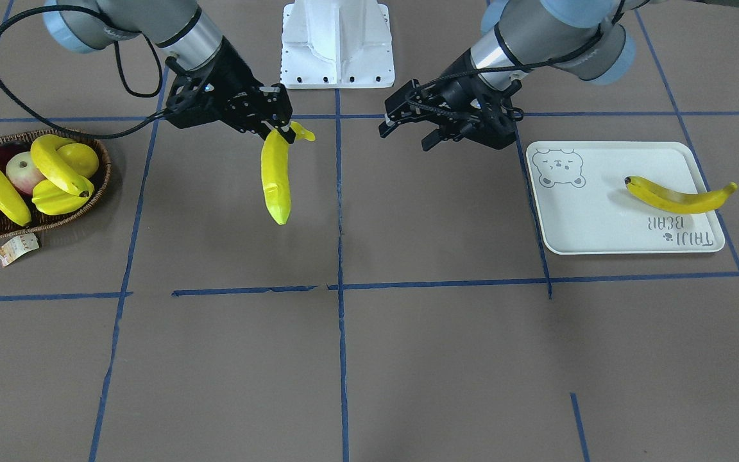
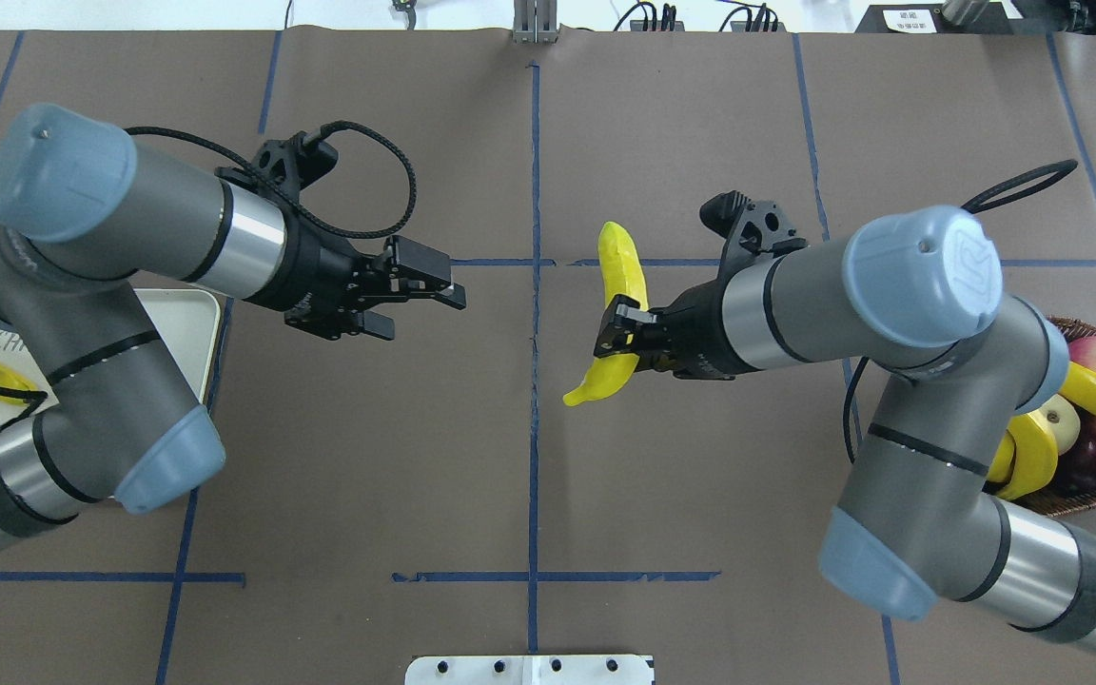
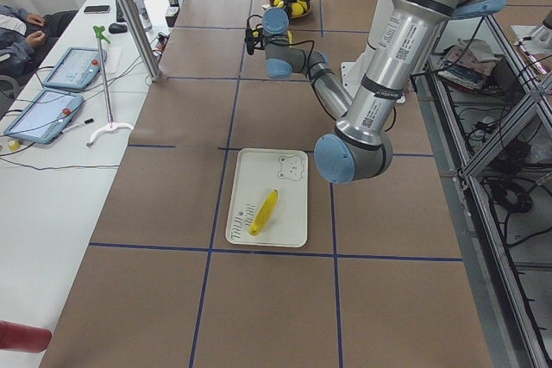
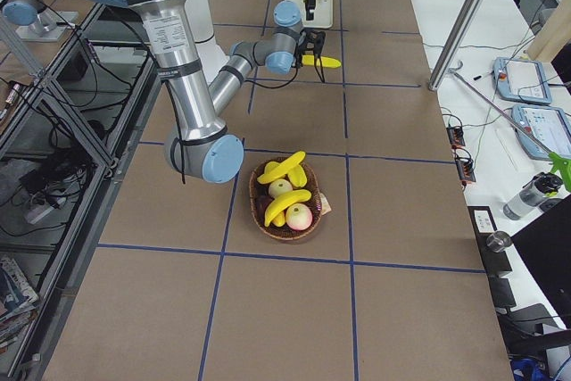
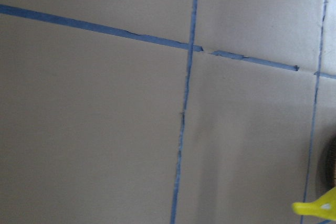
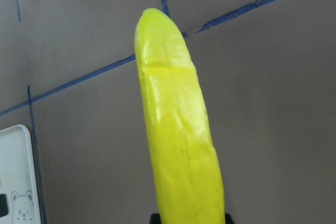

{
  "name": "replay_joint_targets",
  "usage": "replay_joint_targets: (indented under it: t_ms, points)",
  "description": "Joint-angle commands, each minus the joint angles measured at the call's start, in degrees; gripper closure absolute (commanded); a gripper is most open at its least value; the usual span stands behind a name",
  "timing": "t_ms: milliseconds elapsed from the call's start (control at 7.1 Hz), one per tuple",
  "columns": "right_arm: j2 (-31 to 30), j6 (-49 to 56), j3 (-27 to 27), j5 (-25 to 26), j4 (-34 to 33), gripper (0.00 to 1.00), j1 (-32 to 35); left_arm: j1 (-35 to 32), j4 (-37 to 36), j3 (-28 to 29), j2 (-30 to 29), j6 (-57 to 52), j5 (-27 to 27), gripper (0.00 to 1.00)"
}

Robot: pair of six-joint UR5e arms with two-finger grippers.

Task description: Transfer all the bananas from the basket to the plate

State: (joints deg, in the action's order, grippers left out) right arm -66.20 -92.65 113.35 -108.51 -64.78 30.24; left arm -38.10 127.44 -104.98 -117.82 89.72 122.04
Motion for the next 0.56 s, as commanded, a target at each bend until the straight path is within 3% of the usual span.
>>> replay_joint_targets:
  t_ms: [0, 422]
  points:
    - [1.77, -1.31, 0.03, 4.79, 0.09, 0.96, -4.65, 4.16, 0.79, 2.74, -3.90, 3.77, -6.11, 0.00]
    - [3.09, -1.39, 0.03, 7.77, 0.01, 0.95, -7.73, 4.26, 1.05, 6.45, -7.60, 6.59, -6.11, 0.00]
